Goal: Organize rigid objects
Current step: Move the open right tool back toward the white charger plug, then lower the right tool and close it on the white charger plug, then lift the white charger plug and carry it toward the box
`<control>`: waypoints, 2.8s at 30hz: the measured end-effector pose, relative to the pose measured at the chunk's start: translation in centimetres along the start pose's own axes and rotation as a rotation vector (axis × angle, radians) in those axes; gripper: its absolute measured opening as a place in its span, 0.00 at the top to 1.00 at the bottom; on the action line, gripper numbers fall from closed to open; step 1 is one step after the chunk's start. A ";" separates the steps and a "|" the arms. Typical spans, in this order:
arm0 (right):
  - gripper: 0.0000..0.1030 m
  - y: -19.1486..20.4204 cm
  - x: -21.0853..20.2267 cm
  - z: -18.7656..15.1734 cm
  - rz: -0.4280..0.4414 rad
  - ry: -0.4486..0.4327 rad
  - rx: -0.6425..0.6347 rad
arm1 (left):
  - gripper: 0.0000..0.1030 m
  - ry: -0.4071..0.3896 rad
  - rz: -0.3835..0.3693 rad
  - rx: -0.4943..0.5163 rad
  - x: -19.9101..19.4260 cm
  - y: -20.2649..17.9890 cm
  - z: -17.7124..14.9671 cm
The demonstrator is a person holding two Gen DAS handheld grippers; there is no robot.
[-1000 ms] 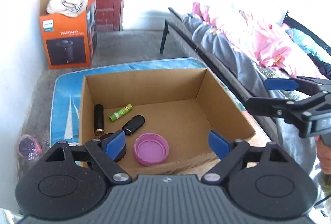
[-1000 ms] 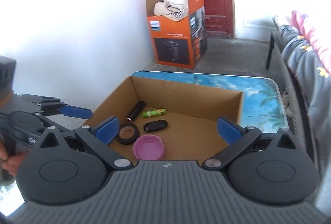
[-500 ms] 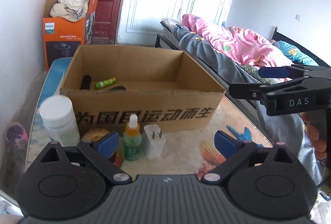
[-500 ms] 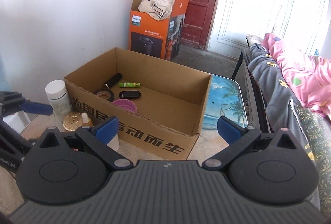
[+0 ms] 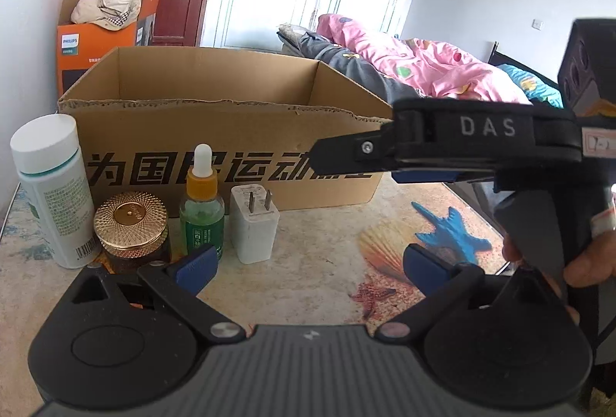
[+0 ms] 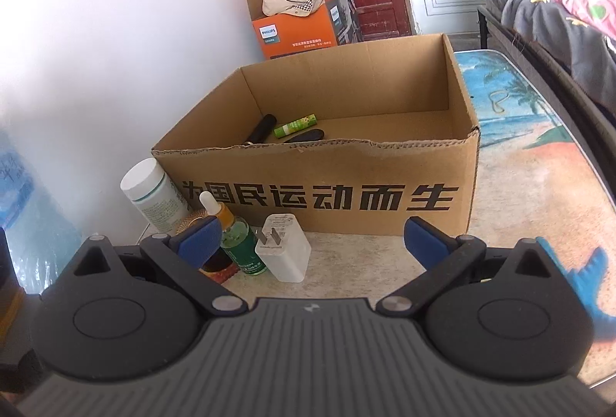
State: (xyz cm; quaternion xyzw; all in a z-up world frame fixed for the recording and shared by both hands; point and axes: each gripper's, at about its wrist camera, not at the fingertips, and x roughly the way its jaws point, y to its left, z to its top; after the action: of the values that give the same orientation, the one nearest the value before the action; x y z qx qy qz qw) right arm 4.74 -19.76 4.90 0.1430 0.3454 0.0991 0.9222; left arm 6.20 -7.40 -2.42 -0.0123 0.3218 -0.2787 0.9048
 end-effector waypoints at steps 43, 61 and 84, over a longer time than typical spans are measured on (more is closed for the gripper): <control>0.54 -6.2 4.8 -1.8 0.164 0.203 0.344 | 0.54 0.043 0.094 0.187 5.7 -4.6 -0.8; 0.53 -7.9 2.2 -3.1 0.149 0.171 0.452 | 0.58 0.067 0.127 0.205 6.3 -4.7 -1.4; 0.65 -8.1 3.0 -3.5 0.223 0.188 0.551 | 0.73 0.082 0.129 0.167 6.3 -4.6 -1.1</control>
State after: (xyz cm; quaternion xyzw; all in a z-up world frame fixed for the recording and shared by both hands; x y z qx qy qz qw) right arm 5.30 -25.83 -2.08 0.4149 0.4253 0.1150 0.7961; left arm 7.32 -14.34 -6.00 0.0953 0.3343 -0.2461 0.9048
